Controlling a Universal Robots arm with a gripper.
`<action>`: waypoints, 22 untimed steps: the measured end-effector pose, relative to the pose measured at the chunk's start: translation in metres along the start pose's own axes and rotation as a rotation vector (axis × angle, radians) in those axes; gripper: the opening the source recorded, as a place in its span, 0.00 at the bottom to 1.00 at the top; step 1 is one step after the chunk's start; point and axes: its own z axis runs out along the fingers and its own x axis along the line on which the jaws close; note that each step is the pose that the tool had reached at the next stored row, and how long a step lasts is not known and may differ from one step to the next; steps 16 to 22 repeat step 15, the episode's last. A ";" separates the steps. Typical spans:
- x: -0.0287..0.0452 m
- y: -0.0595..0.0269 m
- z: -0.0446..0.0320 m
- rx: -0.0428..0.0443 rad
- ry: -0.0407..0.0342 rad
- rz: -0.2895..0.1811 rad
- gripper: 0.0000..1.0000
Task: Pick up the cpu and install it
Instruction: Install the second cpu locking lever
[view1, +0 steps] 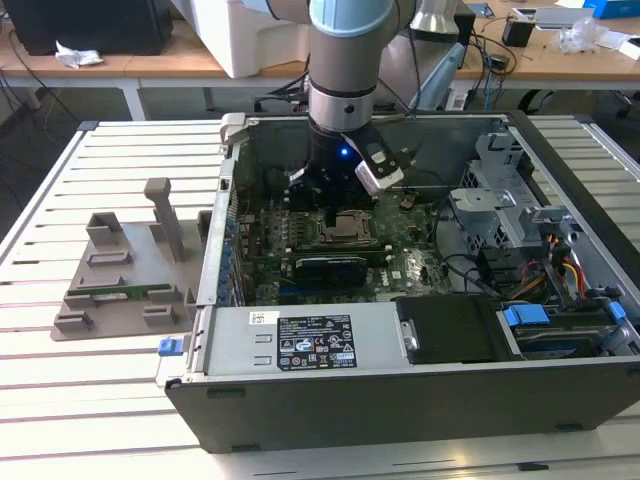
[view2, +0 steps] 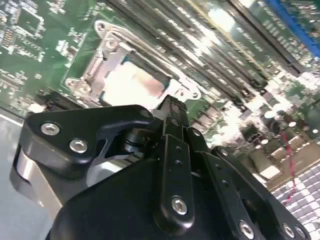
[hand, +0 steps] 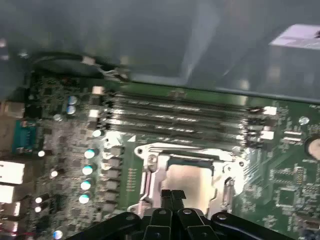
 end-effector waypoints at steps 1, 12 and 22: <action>-0.0109 0.0080 -0.0104 0.0358 0.0164 0.002 0.11; -0.0092 0.0088 -0.0505 0.0399 0.0167 0.002 0.11; -0.0093 0.0088 -0.0506 0.0399 0.0167 0.002 0.11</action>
